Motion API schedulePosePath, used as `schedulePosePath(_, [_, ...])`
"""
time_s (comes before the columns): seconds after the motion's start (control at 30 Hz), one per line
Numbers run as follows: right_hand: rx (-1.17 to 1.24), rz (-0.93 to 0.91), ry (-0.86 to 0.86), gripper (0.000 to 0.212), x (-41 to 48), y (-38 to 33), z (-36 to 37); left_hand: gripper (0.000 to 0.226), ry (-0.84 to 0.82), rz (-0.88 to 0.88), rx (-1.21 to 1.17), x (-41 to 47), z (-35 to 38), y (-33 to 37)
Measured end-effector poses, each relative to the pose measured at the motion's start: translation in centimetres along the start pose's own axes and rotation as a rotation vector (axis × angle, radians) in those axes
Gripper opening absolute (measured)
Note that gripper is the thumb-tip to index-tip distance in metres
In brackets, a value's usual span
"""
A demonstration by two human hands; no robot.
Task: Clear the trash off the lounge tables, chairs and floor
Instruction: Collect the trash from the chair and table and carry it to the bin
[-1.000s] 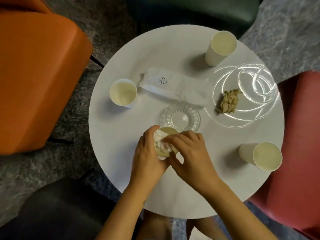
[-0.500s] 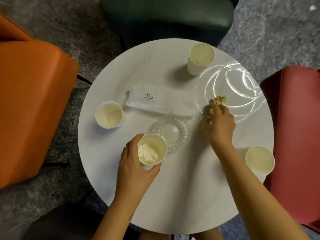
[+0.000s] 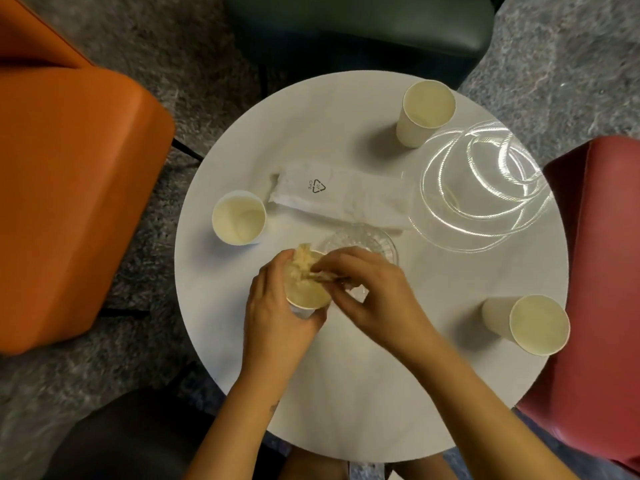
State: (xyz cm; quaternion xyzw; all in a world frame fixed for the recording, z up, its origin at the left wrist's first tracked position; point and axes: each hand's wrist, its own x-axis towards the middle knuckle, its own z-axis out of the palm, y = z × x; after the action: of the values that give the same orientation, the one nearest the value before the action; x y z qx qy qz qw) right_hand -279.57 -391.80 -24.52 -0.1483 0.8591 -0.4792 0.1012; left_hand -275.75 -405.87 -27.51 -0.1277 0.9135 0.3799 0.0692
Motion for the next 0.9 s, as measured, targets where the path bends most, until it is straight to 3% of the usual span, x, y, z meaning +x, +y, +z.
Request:
schedulePosePath(0.1, [-0.185,-0.024,-0.148,0.022,-0.4,-0.6,0.9,0.082,-0.012,-0.009,-0.031,-0.2,-0.2,0.0])
schedulePosePath(0.27, [-0.434,-0.076,-0.305,0.05,-0.1,-0.7,1.4,0.073,0.011,-0.044,-0.058,-0.3,-0.3,0.4])
schedulePosePath(0.33, [-0.439,-0.119,-0.238,0.048,0.0,-0.9,1.6,0.076,0.024,-0.052,-0.063,-0.3,-0.3,0.3])
schedulePosePath(0.4, [-0.309,-0.079,-0.048,0.039,0.2,-1.0,1.6,0.08,0.063,-0.041,-0.064,-0.4,-0.4,0.2])
schedulePosePath(0.53, [-0.231,0.178,0.289,0.028,2.7,1.6,0.8,0.079,0.198,-0.055,-0.064,-0.3,-0.4,-0.6])
schedulePosePath(0.63, [-0.397,0.402,0.242,0.044,5.2,5.0,0.1,0.078,0.199,-0.095,-0.052,-0.3,-0.3,-1.4])
schedulePosePath(0.77, [-0.498,0.475,0.115,0.075,7.8,7.5,0.2,0.084,0.168,-0.137,-0.039,-0.6,0.0,-2.3])
schedulePosePath(0.9, [-0.561,0.502,0.084,0.076,9.5,8.1,0.9,0.104,0.086,-0.14,-0.045,-0.8,-0.5,-2.7])
